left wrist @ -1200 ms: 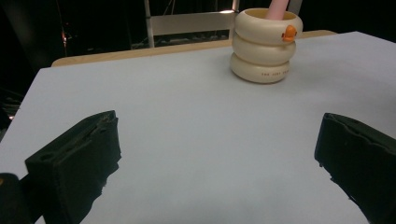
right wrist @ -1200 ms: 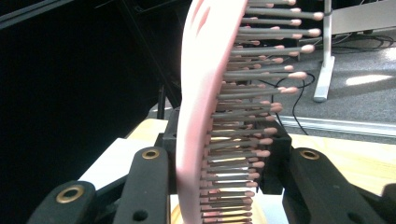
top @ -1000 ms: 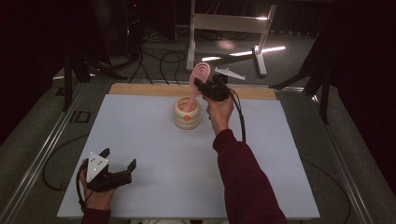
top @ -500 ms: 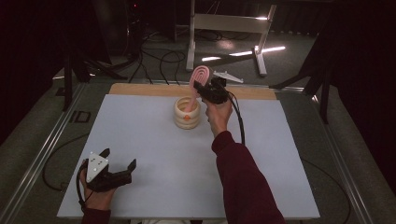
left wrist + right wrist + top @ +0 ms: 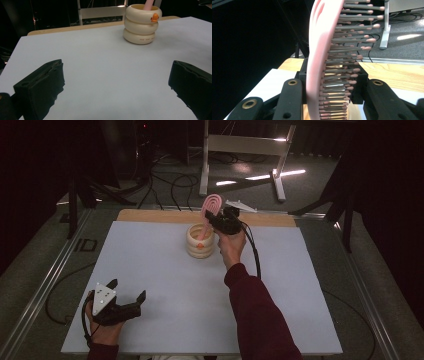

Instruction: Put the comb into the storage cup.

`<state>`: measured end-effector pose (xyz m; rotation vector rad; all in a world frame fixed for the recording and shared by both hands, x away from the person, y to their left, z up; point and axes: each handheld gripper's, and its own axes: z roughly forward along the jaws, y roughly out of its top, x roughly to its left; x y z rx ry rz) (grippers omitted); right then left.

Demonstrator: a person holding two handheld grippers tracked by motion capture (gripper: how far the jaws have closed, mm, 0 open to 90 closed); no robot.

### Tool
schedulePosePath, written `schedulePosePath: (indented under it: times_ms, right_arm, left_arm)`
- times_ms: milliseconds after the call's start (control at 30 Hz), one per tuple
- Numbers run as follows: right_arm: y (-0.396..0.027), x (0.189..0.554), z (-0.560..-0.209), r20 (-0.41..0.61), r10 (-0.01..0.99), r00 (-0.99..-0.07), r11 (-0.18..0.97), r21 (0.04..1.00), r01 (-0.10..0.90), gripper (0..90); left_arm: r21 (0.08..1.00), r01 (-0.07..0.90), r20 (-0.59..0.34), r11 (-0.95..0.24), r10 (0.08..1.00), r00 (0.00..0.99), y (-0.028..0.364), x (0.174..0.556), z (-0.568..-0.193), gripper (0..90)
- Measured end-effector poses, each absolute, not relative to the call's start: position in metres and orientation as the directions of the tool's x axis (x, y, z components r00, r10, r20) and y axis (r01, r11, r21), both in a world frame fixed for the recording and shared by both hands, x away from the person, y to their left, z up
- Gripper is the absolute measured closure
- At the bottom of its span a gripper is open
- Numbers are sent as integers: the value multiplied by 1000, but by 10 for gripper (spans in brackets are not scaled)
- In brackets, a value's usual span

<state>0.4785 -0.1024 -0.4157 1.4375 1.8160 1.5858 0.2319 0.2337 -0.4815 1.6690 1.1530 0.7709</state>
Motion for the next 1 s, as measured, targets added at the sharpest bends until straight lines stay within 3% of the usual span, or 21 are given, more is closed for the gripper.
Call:
schedulePosePath:
  times_ms: [1000]
  right_arm:
    - [-94, 477, -427, 357, 830, -428, -134, 873, 469, 638]
  left_arm:
    - [930, 347, -12, -122, 932, 361, 234, 232, -482, 9]
